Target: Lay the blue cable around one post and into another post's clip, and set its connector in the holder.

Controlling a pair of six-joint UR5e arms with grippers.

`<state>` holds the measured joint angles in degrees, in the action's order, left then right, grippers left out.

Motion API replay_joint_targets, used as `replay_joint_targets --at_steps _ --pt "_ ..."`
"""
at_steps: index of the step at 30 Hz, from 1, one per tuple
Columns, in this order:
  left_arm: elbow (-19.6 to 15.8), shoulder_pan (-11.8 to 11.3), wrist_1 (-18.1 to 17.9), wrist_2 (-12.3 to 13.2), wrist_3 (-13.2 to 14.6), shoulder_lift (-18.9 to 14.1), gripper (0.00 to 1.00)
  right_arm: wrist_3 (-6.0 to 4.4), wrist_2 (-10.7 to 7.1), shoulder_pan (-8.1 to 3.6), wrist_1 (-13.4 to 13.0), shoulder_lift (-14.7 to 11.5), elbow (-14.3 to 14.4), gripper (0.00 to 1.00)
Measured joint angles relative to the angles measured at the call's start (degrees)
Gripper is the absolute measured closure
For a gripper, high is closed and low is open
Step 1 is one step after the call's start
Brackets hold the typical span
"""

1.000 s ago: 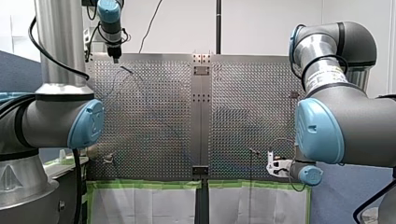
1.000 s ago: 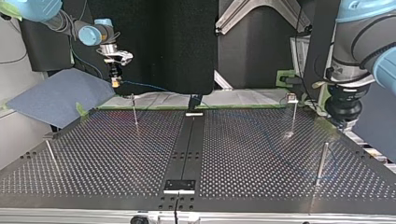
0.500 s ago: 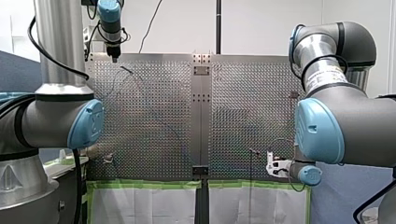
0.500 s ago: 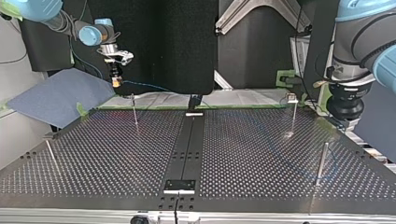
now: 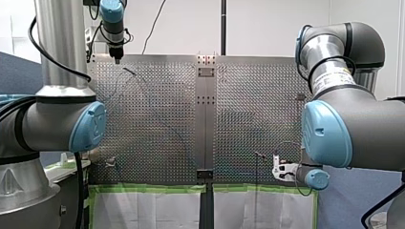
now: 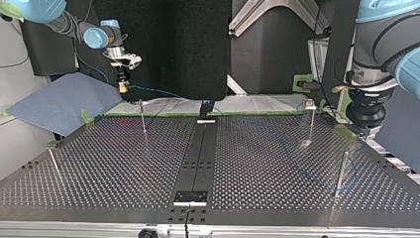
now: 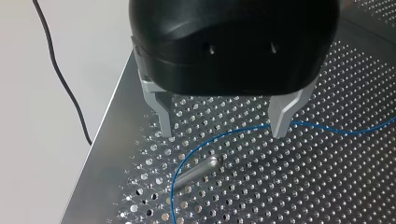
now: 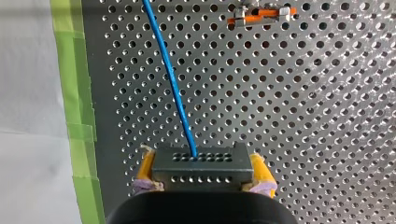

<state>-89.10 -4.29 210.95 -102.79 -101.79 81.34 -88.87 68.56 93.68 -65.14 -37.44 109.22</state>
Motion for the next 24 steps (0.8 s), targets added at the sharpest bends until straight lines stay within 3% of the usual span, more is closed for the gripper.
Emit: replay_joint_targets --at_steps 13,20,24 --pt "-0.19 0.17 -0.18 0.28 -0.03 -0.19 0.01 0.0 0.01 0.04 0.01 0.01 0.0 1.0" --pt "-2.73 0.93 -2.77 2.92 1.46 -2.32 0.01 0.0 0.01 -0.04 0.29 -0.03 0.0 1.0" --pt "-4.58 1.7 -4.62 4.77 1.01 -4.14 0.01 0.17 0.01 -0.17 0.58 -0.02 0.0 1.0"
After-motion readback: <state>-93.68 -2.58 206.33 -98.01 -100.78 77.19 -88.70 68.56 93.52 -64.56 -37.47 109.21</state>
